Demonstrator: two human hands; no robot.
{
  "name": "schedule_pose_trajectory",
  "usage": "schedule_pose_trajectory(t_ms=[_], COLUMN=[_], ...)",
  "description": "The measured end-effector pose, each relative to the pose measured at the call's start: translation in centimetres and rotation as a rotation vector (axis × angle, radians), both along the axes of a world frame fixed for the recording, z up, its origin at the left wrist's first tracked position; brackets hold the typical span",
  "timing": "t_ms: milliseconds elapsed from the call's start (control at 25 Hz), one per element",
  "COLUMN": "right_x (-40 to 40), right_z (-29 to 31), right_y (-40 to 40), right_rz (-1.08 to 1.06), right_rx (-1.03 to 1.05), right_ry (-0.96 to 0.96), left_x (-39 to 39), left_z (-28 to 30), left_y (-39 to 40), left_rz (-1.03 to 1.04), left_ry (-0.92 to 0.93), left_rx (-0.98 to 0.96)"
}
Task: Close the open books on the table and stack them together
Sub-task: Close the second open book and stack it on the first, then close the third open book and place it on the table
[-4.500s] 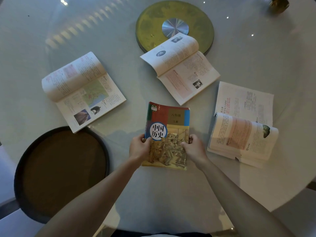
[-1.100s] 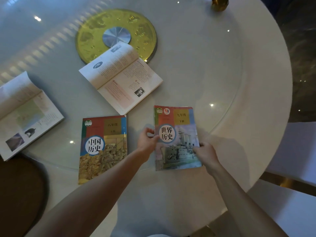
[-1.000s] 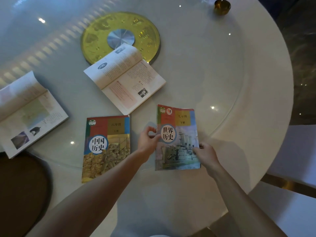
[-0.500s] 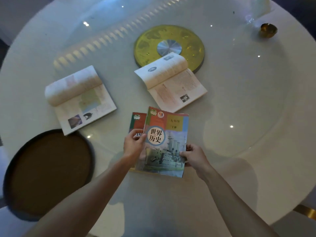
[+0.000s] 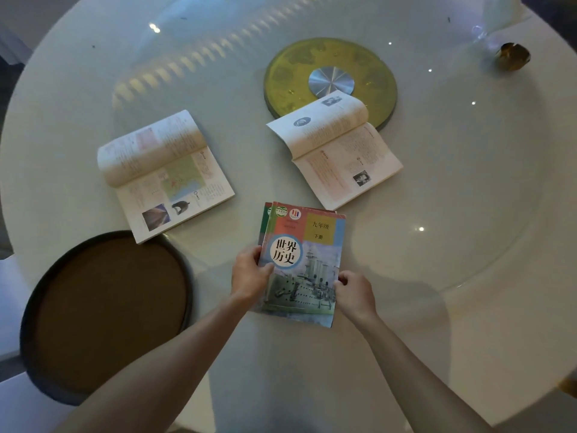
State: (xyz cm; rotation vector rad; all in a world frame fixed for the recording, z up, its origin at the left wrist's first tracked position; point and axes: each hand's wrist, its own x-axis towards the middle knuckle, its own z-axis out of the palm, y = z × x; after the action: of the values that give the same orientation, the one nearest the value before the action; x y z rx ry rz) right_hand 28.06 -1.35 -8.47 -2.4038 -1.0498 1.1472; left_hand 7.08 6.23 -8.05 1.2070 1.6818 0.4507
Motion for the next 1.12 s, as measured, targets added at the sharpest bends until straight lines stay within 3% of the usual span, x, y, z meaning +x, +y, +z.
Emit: schedule_pose_trajectory(t_ms=[160, 360, 600, 920, 1120], right_x=[-0.7, -1.2, 1.0, 10.9, 14.3], right_z=[-0.1, -1.7, 0.6, 1.1, 0.8], right_y=[0.7, 0.6, 3.2, 16.1, 21.1], right_rz=[-0.016, -0.051, -0.050, -0.568, -0.790], right_rx=[0.058, 0.104, 0.099, 0.240, 0.296], right_ry=[-0.061, -0.058, -0.004, 0.333, 0.531], left_x=[-0.5, -1.4, 0.0, 7.4, 11.4], left_z=[-0.4, -0.9, 0.9, 1.2, 0.1], left_y=[0.1, 0.8, 4.7, 16.3, 20.4], left_rz=[-0.089, -0.157, -0.044, -0.001, 0.148], left_ry=[0.190, 0.210, 0.189, 0.002, -0.128], left_rx=[0.051, 0.029, 0.053, 0.027, -0.173])
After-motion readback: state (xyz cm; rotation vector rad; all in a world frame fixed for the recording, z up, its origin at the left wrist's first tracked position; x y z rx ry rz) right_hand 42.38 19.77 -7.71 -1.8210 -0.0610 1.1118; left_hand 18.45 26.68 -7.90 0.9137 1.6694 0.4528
